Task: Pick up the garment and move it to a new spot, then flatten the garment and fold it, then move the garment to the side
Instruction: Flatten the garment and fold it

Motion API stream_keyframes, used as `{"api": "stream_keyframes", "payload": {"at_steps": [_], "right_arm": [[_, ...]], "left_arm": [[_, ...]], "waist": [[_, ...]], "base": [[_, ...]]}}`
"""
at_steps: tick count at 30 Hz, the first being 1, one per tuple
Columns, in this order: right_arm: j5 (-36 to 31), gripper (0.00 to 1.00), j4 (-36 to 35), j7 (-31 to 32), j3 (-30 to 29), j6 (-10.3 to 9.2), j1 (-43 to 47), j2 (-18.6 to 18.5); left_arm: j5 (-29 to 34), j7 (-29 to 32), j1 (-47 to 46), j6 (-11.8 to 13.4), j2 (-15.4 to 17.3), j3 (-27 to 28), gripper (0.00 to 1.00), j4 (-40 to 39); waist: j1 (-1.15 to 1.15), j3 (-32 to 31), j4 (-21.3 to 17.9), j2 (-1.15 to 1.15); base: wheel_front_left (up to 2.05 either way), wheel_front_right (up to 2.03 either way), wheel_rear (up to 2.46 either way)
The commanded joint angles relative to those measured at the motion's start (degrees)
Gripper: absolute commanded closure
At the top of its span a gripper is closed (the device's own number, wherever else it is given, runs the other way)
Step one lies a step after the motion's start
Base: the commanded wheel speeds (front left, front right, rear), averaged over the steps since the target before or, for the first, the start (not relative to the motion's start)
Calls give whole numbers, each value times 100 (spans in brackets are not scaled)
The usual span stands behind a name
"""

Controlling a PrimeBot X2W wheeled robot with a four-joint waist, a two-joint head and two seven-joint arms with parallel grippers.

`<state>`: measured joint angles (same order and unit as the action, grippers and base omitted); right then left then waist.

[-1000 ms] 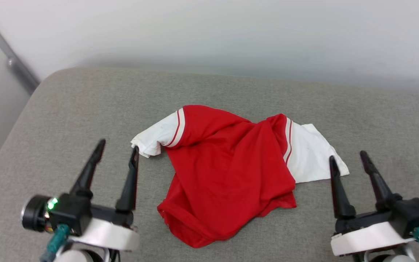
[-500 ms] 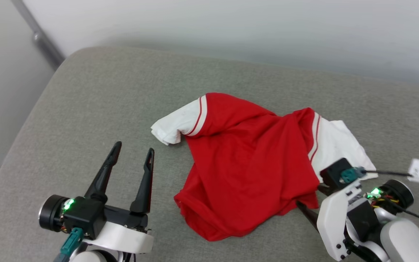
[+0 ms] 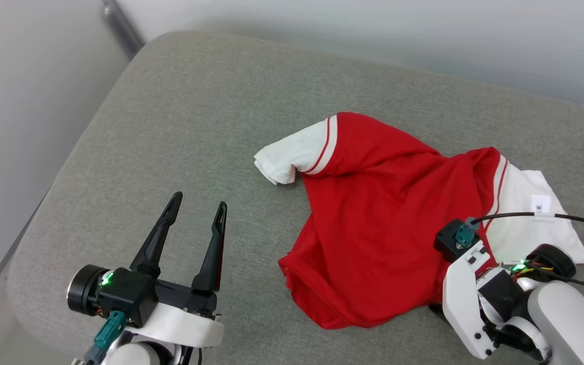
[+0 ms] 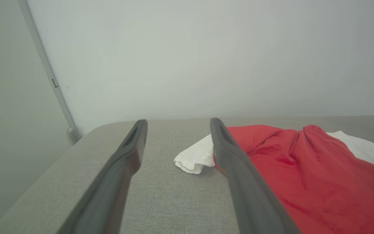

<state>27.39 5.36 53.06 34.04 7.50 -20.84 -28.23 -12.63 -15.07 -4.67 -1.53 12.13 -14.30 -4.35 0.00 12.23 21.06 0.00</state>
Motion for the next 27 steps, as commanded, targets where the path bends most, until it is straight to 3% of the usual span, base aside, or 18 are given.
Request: {"api": "stream_keyframes", "payload": {"at_steps": [1, 6, 7, 8, 18, 27], "right_arm": [[104, 0, 283, 97, 146, -2, 61, -57], [136, 4, 669, 28, 391, -6, 122, -211], [175, 87, 720, 2, 412, -6, 143, -213], [206, 100, 749, -34, 428, -6, 156, -224], [479, 100, 477, -71, 392, -3, 481, -625], [641, 100, -257, 292, -400, -4, 1551, -1184]], "left_arm": [[51, -14, -48, -58, -70, 77, 0, 30], [150, -14, -53, -189, -214, 194, 0, 57], [169, -14, -45, -202, -247, 213, 0, 66], [193, -14, -38, -227, -275, 237, 0, 74], [347, -14, 148, -348, -326, 478, 0, 207], [401, -14, 455, -437, -260, 656, 0, 247]], "waist": [[0, 86, 118, 0], [0, 159, 186, 0], [0, 169, 189, 0], [0, 177, 187, 0], [0, -172, -167, 0], [0, -709, -667, 0]], "base": [[0, 0, 0], [0, 0, 0], [0, 0, 0], [0, 0, 0], [0, 0, 0], [0, 0, 0]]}}
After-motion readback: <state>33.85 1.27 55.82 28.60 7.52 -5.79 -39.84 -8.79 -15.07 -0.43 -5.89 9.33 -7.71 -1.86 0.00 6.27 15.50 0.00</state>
